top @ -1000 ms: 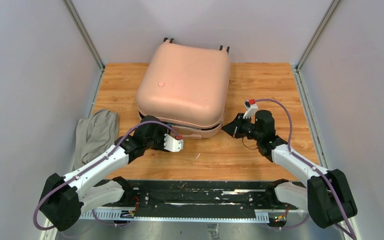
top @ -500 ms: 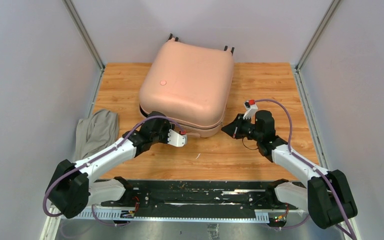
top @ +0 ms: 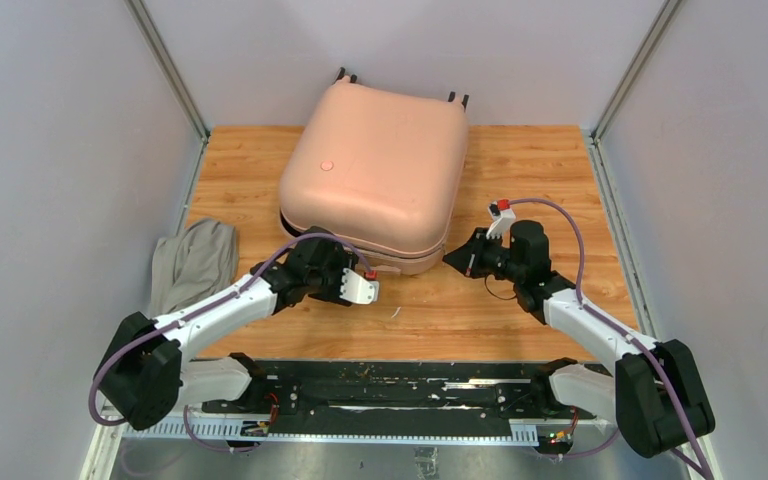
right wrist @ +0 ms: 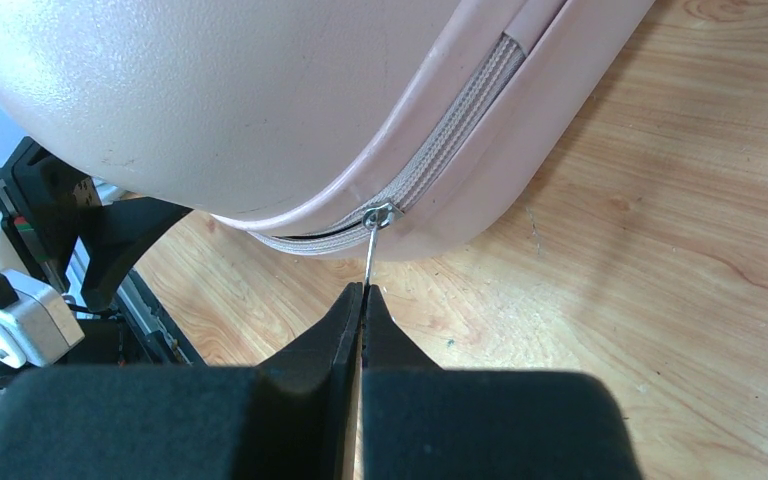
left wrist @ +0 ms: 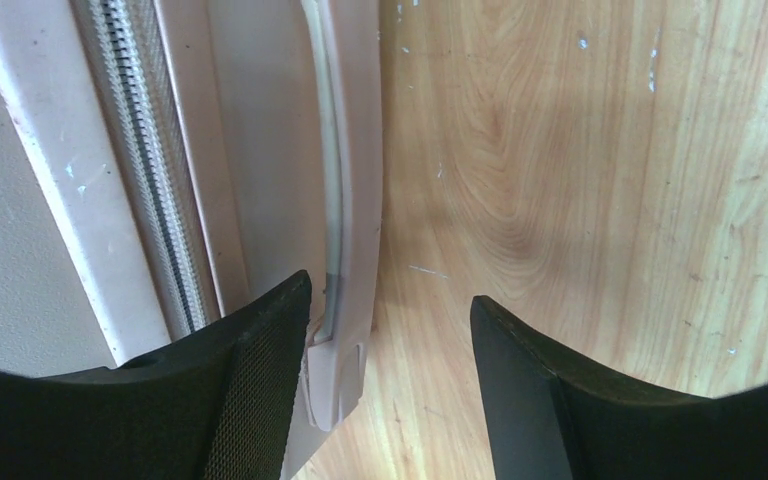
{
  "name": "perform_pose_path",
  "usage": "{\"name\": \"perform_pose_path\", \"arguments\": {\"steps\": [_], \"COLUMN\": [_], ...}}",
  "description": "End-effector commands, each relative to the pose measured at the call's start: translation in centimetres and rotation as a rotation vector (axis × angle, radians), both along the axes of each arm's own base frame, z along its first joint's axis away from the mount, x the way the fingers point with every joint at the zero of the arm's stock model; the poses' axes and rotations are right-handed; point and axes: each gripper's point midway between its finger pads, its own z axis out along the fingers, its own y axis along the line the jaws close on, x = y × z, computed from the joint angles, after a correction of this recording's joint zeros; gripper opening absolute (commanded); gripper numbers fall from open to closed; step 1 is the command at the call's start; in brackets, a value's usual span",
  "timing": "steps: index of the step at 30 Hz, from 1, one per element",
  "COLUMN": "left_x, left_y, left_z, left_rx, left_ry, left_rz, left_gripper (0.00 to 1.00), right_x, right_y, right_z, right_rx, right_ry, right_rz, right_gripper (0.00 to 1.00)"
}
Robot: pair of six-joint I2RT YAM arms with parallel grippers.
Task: Pack the luggage
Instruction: Zip the luggage at the center of the board.
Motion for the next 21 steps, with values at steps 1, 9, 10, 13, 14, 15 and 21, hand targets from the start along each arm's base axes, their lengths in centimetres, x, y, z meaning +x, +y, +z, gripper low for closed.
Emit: {"name": "perform_pose_path", "arguments": {"steps": [1, 9, 10, 13, 14, 15, 21], "left_x": [0.9, 1.5, 1.8, 2.6, 2.8, 3.1, 3.5], "left_y": [-1.2, -1.1, -1.0, -0.9, -0.8, -0.6, -1.0], "left_z": [0.7, -0.8, -0.9, -0.7, -0.6, -0.6, -0.2], "left_rx": [-0.06, -0.012, -0.008, 0.0, 0.006, 0.019, 0.005], "left_ry": [-0.016, -0.011, -0.025, -0.058, -0.064, -0.075, -0.061], "left_rz": [0.029, 0.027, 0.029, 0.049, 0.06, 0.077, 0.089], "left_gripper": [0.67, 0.6, 0.58, 0.46, 0.41, 0.34, 0.0], "right_x": [-1.7, -1.9, -1.9, -1.9, -1.9, -1.8, -1.7], "right_y": [1.9, 1.9, 1.9, 1.8, 1.7, 1.7, 1.4], "right_z": [2.1, 2.5, 2.5, 2.5, 2.3, 2.2, 1.2], "right_rx": [0.056, 0.056, 0.052, 0.031, 0.025, 0.02, -0.001], "right_ry": [-0.009, -0.013, -0.014, -0.015, -0.013, -0.013, 0.006], "right_rz": [0.117, 0.127, 0.129, 0.133, 0.13, 0.128, 0.103], "right_gripper": [0.0, 0.0, 0.0, 0.0, 0.0, 0.0, 0.0]}}
